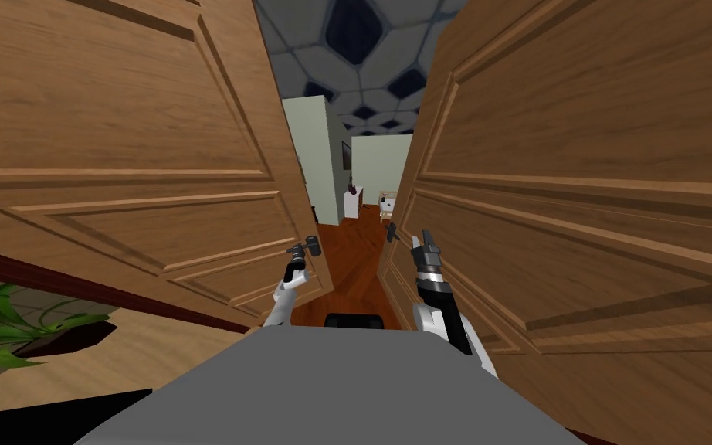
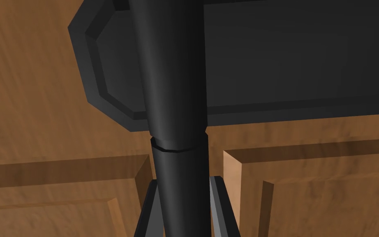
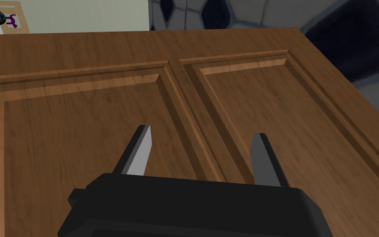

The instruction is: Push the door open

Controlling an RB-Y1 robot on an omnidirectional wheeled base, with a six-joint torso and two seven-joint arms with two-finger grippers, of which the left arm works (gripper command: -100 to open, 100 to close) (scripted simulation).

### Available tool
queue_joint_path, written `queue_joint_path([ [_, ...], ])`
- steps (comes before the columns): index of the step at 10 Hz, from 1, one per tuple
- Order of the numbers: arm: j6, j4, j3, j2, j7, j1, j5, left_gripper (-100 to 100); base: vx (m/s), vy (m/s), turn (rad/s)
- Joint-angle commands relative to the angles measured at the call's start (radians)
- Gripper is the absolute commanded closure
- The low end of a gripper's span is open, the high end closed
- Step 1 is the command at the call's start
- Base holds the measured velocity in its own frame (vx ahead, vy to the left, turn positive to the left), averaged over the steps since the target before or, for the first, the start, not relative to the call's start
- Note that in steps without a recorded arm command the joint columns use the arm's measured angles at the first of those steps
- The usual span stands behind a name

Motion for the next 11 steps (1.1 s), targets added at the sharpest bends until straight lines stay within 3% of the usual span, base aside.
queue_joint_path([
  [1, -0.022, -0.008, 0.027, 0.014, -0.04, -0.011, 0.03, 100, 0.189, 0.034, -0.046],
  [2, -0.022, -0.008, 0.027, 0.014, -0.04, -0.011, 0.03, 100, 0.157, 0.039, -0.013],
  [5, -0.041, -0.003, 0.067, 0.019, -0.101, -0.024, 0.075, 100, 0.121, 0.043, -0.033],
  [6, -0.052, 0.0, 0.091, 0.02, -0.135, -0.031, 0.101, 100, 0.128, 0.046, -0.046],
  [8, -0.058, 0.001, 0.102, 0.02, -0.152, -0.035, 0.114, 100, 0.113, 0.031, -0.026],
  [9, -0.069, 0.004, 0.127, 0.019, -0.189, -0.042, 0.141, 100, 0.112, 0.054, -0.04],
  [11, -0.081, 0.007, 0.152, 0.017, -0.226, -0.05, 0.169, 100, 0.103, 0.047, -0.045],
])
